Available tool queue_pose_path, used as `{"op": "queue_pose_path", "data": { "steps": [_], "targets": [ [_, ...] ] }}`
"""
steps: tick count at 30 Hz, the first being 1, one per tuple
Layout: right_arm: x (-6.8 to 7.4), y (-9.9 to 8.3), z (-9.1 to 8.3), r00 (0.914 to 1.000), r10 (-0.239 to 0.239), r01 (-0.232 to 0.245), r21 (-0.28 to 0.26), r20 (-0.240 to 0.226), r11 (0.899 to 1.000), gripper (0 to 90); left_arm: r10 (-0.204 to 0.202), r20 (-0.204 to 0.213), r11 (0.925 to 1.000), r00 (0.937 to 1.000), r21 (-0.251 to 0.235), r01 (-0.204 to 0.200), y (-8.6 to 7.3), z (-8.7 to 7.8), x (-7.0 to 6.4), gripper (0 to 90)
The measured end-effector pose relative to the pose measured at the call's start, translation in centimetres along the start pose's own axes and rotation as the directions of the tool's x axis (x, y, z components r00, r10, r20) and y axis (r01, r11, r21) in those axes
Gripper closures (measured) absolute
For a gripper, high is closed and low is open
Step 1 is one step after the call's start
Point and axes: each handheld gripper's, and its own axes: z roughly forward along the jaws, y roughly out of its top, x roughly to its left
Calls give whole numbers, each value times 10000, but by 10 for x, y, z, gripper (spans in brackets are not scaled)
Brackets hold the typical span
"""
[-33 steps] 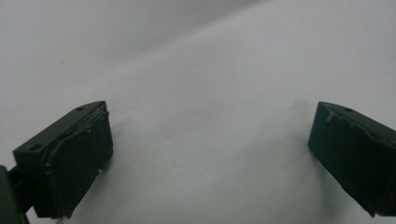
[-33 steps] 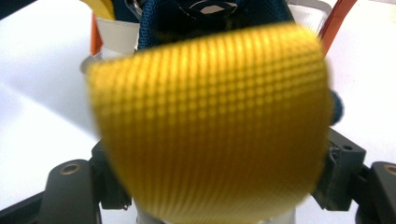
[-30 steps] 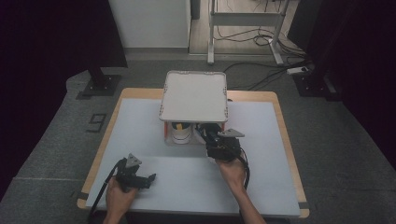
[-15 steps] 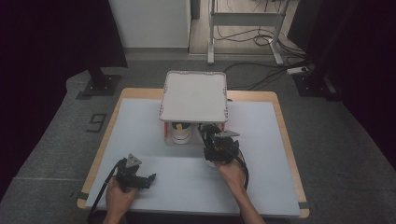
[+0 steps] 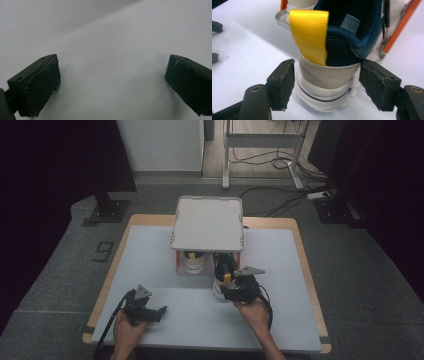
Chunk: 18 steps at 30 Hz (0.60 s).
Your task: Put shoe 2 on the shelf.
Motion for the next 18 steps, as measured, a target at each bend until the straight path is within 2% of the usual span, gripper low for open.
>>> {"op": "queue_pose_path", "data": {
  "steps": [4, 5, 6, 7, 8, 9, 10, 11, 12, 13, 14, 18],
  "targets": [
    [1, 2, 3, 10000, 0, 0, 0, 63, 10000, 284, 1, -2, 10000, 10000, -4, -1, 0, 0, 0, 0],
    [0, 2, 0, 10000, -9, 9, -39, -17, 10000, 322, 1, 0, 10000, 10000, -2, -1, 0, 0, 0, 0],
    [0, 2, 0, 10000, -9, 9, -39, -17, 10000, 322, 1, 0, 10000, 10000, -2, -1, 0, 0, 0, 0],
    [0, 0, -10, 9998, -115, 112, -237, -130, 9997, 419, 1, -1, 10000, 10000, -2, -1, 0, 0, 0, 0],
    [0, -1, -13, 9998, -153, 147, -325, -154, 9994, 461, -1, -1, 10000, 10000, -2, 1, 0, 0, 0, 0],
    [0, -1, -13, 9998, -153, 147, -325, -154, 9994, 461, -1, -1, 10000, 10000, -2, 1, 0, 0, 0, 0],
    [1, -3, -22, 9985, -260, 235, -524, -490, 9984, 578, 1, -3, 10000, 10000, -1, -1, 0, 0, 0, 0],
    [1, -3, -22, 9985, -260, 235, -524, -490, 9984, 578, 1, -3, 10000, 10000, -1, -1, 0, 0, 0, 0],
    [2, -4, -25, 9968, -333, 295, -524, -724, 9982, 612, 0, 0, 10000, 10000, -1, 0, 0, 0, 0, 0],
    [7, -4, -26, 9931, -654, 625, -329, -977, 9975, 674, 0, 2, 10000, 10000, 0, 0, 0, 0, 0, 0],
    [10, -4, -24, 9912, -815, 795, -238, -1038, 9966, 691, 0, 1, 10000, 10000, 0, 0, 0, 0, 0, 0],
    [14, -3, -14, 9888, -995, 990, -100, -1116, 9950, 730, 0, -2, 10000, 10000, -3, 0, 0, 0, 0, 0]
  ]
}}
